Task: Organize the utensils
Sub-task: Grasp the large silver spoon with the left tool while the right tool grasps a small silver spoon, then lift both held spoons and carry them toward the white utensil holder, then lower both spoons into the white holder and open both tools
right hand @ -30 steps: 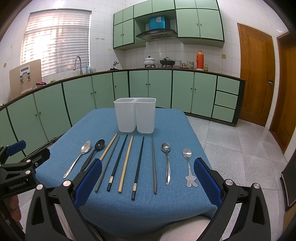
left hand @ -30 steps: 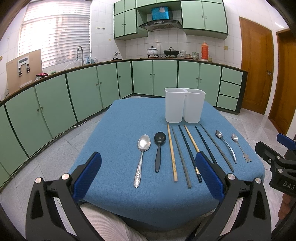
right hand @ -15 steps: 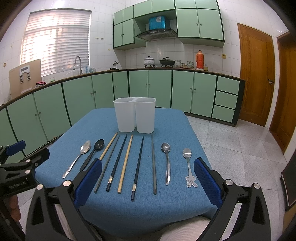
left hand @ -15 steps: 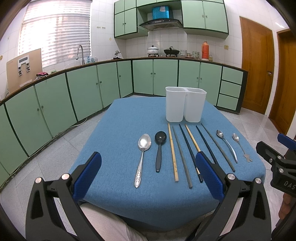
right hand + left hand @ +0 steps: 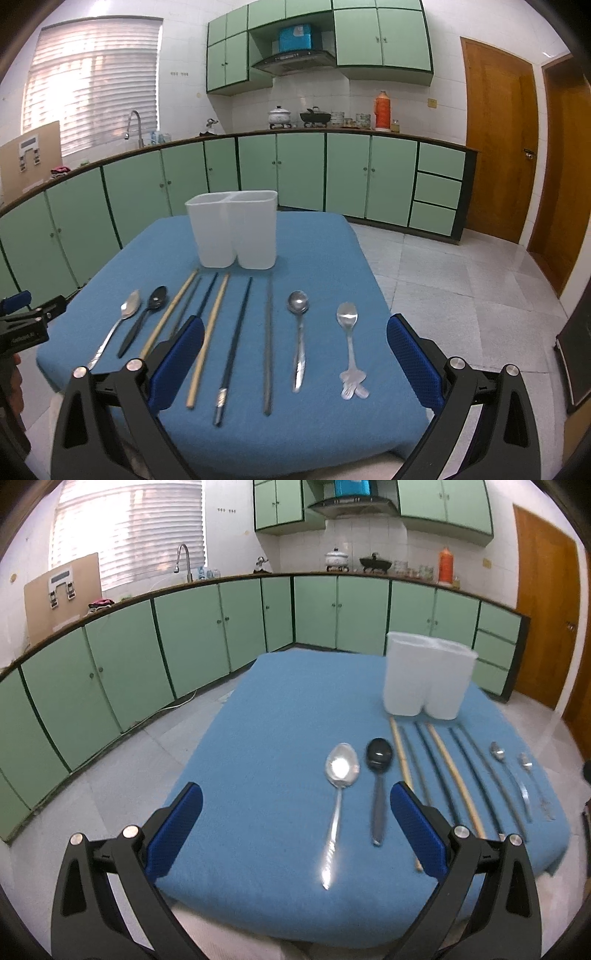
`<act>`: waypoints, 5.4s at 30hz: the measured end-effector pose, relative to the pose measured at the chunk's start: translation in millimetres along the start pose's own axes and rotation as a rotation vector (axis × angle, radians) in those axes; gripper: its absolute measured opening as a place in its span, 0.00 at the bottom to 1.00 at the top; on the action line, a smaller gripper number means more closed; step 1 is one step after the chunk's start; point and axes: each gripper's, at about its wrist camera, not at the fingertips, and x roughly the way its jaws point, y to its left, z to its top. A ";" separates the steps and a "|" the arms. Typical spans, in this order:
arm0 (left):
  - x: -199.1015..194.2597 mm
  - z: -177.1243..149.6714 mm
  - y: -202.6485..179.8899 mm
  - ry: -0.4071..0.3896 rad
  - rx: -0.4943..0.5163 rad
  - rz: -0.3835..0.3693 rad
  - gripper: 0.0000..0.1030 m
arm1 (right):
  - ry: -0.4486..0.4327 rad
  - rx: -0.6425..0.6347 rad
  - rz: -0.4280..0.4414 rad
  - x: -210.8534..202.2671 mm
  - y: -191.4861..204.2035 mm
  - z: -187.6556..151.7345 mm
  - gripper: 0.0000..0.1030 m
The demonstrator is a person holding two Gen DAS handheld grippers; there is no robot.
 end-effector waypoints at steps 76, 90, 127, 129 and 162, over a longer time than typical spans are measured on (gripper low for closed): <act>150.1 29.6 -29.6 0.230 0.051 -0.171 0.33 | 0.338 -0.036 0.070 189.0 -0.8 9.0 0.27; 104.4 53.1 -12.5 0.046 -0.025 -0.242 0.32 | 0.146 -0.015 0.137 130.5 -3.6 43.6 0.27; 47.4 200.0 -84.0 -0.476 -0.015 -0.380 0.32 | -0.257 -0.012 0.156 121.0 21.0 196.0 0.27; 59.6 214.4 -102.2 -0.504 -0.002 -0.383 0.32 | -0.276 -0.008 0.151 133.5 26.1 206.9 0.27; 182.1 169.8 -122.7 -0.339 0.001 -0.409 0.33 | -0.133 0.011 0.175 248.6 51.9 150.6 0.27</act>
